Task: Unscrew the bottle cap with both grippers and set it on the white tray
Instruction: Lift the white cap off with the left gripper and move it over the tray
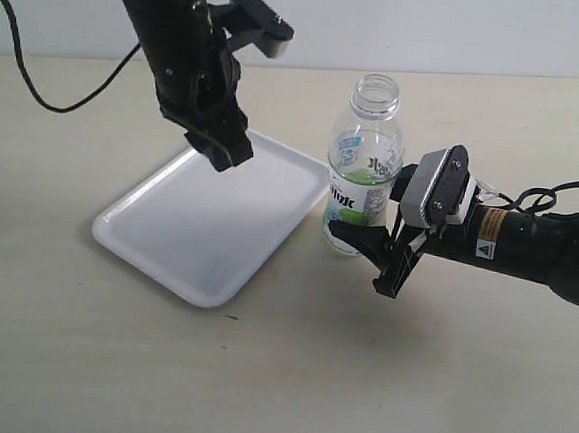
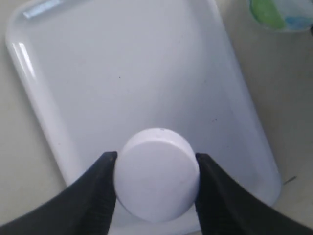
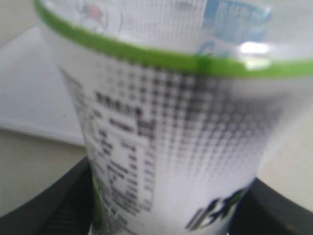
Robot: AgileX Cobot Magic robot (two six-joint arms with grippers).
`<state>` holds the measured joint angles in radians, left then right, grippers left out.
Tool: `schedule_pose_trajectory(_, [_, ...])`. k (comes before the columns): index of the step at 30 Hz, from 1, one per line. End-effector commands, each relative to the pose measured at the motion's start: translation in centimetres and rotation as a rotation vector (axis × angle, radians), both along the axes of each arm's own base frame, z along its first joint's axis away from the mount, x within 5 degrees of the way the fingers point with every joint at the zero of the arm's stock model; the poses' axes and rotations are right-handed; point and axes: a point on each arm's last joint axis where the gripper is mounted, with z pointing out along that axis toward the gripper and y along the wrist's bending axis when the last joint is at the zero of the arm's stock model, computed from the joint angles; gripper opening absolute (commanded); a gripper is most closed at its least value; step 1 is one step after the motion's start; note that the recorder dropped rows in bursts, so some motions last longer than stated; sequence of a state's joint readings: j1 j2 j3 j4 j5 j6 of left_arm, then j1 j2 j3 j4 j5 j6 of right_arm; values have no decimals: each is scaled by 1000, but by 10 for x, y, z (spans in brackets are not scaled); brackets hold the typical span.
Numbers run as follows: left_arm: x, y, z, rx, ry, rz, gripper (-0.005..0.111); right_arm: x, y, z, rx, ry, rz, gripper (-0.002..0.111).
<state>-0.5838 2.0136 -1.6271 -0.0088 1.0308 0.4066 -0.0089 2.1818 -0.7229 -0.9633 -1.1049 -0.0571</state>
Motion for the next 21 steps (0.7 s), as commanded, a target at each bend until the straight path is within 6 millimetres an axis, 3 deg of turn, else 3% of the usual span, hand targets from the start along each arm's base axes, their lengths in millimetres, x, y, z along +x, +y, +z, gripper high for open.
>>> schedule_pose_trajectory(1, [4, 6, -31, 24, 46, 6, 0, -5, -6, -19, -141, 98, -3, 0])
schedule_pose_trajectory(21, [11, -4, -98, 39, 152, 12, 0, -5, -6, -19, -141, 98, -3, 0])
